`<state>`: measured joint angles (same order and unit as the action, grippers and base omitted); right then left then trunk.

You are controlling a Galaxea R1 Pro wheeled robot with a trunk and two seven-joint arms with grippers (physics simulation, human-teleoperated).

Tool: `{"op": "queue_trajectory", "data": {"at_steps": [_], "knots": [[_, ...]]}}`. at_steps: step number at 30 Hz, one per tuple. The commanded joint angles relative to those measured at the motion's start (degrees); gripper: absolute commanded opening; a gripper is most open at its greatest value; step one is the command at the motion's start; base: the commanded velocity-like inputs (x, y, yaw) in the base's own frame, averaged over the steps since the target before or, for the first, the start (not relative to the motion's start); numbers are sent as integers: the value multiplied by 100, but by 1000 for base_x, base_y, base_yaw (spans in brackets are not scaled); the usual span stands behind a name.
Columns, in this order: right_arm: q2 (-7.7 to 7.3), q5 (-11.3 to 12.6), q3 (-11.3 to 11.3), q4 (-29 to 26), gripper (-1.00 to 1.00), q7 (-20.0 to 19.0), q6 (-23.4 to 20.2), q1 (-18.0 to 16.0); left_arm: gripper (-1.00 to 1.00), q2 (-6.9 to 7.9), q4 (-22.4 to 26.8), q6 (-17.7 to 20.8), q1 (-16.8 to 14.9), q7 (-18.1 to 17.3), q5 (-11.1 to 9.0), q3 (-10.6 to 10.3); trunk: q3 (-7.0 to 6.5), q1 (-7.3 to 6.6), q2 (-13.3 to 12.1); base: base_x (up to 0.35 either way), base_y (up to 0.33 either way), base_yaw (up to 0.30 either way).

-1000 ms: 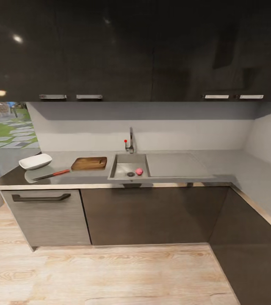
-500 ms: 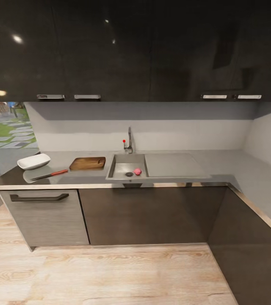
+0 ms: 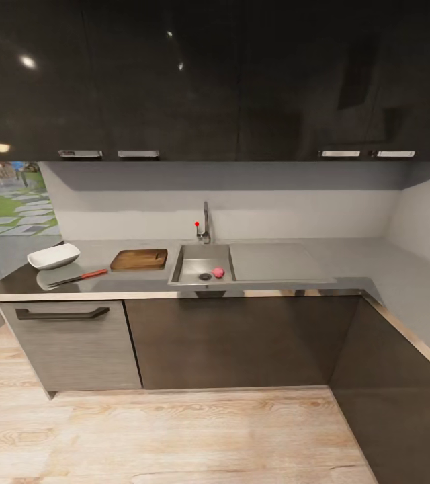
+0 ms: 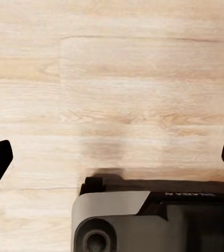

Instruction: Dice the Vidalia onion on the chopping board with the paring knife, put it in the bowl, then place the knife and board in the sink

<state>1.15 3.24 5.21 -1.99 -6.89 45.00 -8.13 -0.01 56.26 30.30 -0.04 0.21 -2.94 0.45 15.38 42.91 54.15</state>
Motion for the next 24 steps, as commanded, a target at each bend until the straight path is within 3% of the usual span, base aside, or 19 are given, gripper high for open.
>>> {"op": "queue_trajectory", "data": {"at_steps": [1,4,6,10,18,22,24], "knots": [[0,37,41,5,100,-6,18,-4,100,-4,155,96,0,3,-30,4,7,1,5,0,0,0],[0,37,41,5,100,-6,18,-4,100,-45,824,339,-16,5,-31,-2,7,1,5,0,0,0],[0,37,41,5,100,-6,18,-4,100,-259,1395,579,-41,5,-6,-10,7,1,5,0,0,0],[0,37,41,5,100,-6,18,-4,100,-461,1881,979,-75,6,126,-37,7,1,5,0,0,0],[0,37,41,5,100,-6,18,-4,100,-746,2500,1442,-505,11,677,-502,7,1,5,0,0,0],[0,37,42,5,100,-6,18,-4,100,-803,2647,1651,-782,13,786,-656,7,1,5,0,0,0],[0,37,42,5,100,-6,18,-4,100,-826,2697,1959,-1018,14,812,-718,7,1,5,0,0,0]]}}
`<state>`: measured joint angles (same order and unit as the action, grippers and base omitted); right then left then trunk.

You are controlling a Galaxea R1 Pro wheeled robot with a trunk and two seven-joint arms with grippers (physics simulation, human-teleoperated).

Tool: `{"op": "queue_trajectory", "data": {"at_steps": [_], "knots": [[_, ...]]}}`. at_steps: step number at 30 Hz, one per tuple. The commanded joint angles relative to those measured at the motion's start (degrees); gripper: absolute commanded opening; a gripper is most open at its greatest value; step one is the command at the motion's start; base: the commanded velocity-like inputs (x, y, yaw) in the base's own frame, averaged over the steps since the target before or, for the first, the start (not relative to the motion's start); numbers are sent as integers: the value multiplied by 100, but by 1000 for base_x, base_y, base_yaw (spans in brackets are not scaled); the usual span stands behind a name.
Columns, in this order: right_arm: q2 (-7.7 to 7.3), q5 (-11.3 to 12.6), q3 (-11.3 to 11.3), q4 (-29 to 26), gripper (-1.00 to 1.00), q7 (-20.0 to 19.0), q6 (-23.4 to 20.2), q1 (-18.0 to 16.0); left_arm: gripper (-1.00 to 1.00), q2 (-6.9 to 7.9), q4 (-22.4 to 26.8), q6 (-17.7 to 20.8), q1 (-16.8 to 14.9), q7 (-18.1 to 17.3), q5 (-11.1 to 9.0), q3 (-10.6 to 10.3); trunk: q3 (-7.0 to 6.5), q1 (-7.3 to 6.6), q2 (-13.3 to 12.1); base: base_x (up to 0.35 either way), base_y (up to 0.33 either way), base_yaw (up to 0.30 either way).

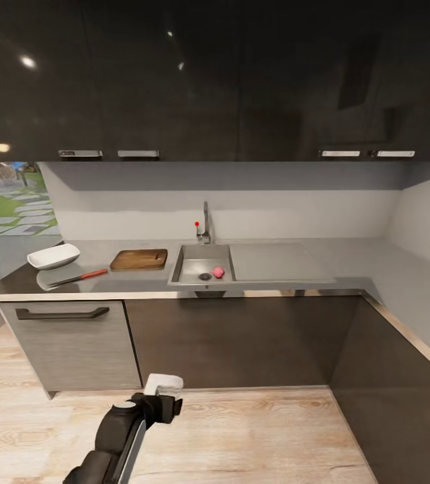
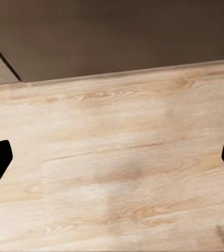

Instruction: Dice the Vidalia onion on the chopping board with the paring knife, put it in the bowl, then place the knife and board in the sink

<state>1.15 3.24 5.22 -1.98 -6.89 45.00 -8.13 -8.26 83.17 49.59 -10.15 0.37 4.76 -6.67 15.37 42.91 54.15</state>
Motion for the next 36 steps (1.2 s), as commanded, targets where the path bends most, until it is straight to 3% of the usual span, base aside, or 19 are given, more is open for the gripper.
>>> {"op": "queue_trajectory", "data": {"at_steps": [1,3,4,6,11,12,15,20,29,36], "knots": [[-1,37,41,5,100,-6,18,-4,100,-10,25,268,-198,-3,51,-30,8,1,5,0,0,0],[-1,37,41,5,100,-6,18,-4,100,-18,35,522,-547,-2,49,-50,8,1,5,0,0,0],[-1,37,41,5,100,-6,18,-4,100,-26,21,686,-1065,2,31,-63,8,1,5,0,0,0],[-1,37,41,5,100,-6,18,-4,100,-35,-59,752,-1527,4,13,-67,8,1,5,0,0,0],[-1,37,41,5,100,-6,18,-4,100,-57,-859,821,-3106,7,-83,-71,8,1,5,0,0,0],[-1,37,41,5,100,-6,18,-4,100,-66,-1285,829,-3847,11,-304,-71,8,1,5,0,0,0],[3,37,41,5,100,-6,18,-4,100,-69,-1589,825,-4484,19,-656,-71,8,1,5,0,0,0],[6,37,45,5,100,-6,18,-4,100,-61,-1803,831,-4777,19,-848,-77,8,1,5,0,0,0],[43,49,42,14,100,-3,6,-4,100,55,-1536,849,-4779,7,-854,-120,8,1,5,0,0,0],[41,127,25,5,100,10,14,-4,100,84,-1698,835,-4769,7,-846,-116,7,1,5,107,-92,-14]]}}
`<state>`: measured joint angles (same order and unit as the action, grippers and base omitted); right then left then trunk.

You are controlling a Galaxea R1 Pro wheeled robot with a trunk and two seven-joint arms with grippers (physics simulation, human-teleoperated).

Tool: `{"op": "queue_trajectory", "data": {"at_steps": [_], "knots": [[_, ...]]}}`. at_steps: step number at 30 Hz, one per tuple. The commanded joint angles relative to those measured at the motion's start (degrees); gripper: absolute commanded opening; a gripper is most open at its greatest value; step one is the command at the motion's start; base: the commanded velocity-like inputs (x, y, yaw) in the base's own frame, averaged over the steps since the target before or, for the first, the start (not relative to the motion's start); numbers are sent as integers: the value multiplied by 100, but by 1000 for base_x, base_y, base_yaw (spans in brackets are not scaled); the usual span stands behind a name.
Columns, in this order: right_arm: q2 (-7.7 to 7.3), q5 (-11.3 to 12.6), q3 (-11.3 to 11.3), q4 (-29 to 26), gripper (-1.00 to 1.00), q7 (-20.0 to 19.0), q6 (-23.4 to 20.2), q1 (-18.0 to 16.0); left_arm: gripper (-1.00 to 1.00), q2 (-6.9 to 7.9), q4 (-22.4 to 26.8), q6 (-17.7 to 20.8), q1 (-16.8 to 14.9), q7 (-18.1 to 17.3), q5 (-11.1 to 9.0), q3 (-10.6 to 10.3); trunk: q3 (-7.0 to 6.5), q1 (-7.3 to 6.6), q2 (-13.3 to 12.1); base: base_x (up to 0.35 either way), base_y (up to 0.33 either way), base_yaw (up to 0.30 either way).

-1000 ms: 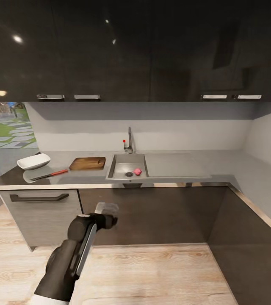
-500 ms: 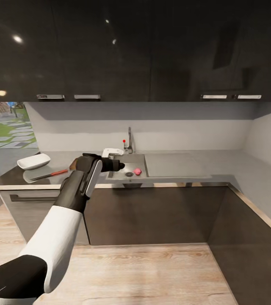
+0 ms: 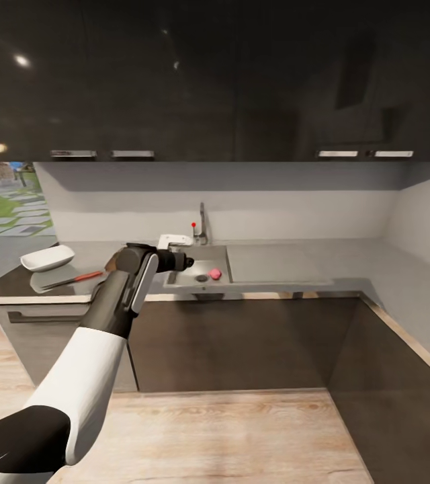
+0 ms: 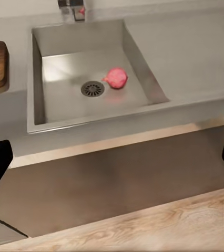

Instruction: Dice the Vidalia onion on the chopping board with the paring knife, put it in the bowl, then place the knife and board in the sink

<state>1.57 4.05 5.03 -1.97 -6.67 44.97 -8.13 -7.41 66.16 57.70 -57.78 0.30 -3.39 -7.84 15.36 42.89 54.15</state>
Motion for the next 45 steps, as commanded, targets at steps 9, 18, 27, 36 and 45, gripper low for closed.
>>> {"op": "queue_trajectory", "data": {"at_steps": [9,18,27,36,45], "knots": [[10,129,48,18,100,-9,12,-5,100,8,-323,14,-5,14,-25,7,-40,2,5,222,-217,-169],[10,122,50,26,100,-1,6,-5,100,144,-612,-7,-5,14,-18,42,-72,2,5,259,-178,-108],[2,122,50,30,100,0,4,-5,100,314,-930,-23,-5,8,-14,427,-25,2,5,312,31,-4],[5,122,47,52,100,16,3,-5,100,319,-1229,-37,-5,5,-5,552,57,2,5,241,47,0],[-4,122,50,55,100,26,3,-5,100,325,-1521,-47,-5,-3,4,555,139,2,5,74,1,0]]}}
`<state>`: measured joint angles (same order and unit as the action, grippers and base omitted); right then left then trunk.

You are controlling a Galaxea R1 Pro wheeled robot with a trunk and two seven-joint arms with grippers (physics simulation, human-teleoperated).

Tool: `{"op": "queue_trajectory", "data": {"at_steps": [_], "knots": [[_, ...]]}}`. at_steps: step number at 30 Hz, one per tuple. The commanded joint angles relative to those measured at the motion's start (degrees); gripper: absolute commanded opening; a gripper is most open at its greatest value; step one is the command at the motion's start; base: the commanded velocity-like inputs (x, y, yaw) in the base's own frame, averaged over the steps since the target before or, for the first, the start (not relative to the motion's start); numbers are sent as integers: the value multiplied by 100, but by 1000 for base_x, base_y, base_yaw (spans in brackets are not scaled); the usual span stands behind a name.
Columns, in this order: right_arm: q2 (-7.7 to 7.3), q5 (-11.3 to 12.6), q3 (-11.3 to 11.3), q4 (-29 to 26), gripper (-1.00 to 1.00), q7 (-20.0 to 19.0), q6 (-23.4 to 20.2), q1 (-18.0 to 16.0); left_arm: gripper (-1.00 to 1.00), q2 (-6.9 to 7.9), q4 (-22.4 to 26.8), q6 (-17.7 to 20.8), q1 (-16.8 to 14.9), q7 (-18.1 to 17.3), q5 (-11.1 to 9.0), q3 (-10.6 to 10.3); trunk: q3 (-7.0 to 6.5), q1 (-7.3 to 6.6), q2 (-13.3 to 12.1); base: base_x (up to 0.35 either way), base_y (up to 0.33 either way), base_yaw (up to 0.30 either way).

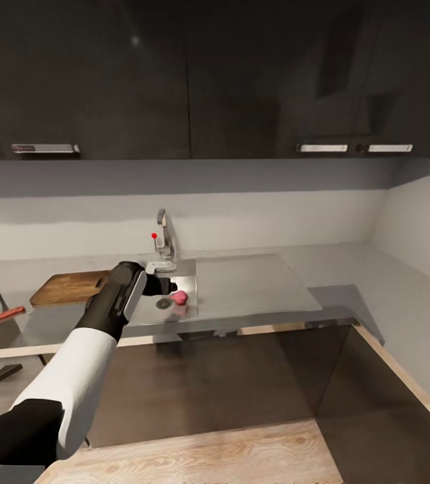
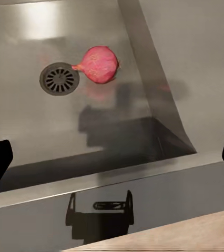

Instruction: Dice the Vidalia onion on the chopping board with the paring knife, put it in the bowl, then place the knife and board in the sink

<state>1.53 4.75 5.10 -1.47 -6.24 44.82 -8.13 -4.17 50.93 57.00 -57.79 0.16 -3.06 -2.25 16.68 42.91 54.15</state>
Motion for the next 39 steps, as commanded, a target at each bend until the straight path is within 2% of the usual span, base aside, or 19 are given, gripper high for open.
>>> {"op": "queue_trajectory", "data": {"at_steps": [1,8,22,25,28,34,35,39], "knots": [[-1,53,43,5,100,-17,18,-4,100,2,-10,23,-4,11,-28,-3,17,1,6,10,0,0],[-2,53,44,7,100,-17,18,-4,100,4,-168,18,-4,10,-28,-3,81,1,6,70,-19,0],[-8,53,44,3,100,-17,18,-4,100,-3,-282,8,-4,7,-28,-1,210,1,6,271,-123,0],[-2,53,44,5,100,-13,18,-4,100,8,-341,-122,-4,9,-23,-1,237,1,6,171,-93,0],[-2,53,44,6,100,-11,18,-4,100,92,-424,-313,-4,16,-20,0,265,1,6,54,-30,0],[4,53,44,7,100,-9,13,-4,100,226,-507,-388,-4,18,-19,4,320,1,6,12,-7,0],[5,53,44,7,100,-9,10,-4,100,371,-517,-396,-4,13,-19,5,329,1,6,1,-1,0],[12,53,44,7,100,-9,9,-4,100,513,-523,-399,-4,11,-26,4,366,1,6,0,0,0]]}}
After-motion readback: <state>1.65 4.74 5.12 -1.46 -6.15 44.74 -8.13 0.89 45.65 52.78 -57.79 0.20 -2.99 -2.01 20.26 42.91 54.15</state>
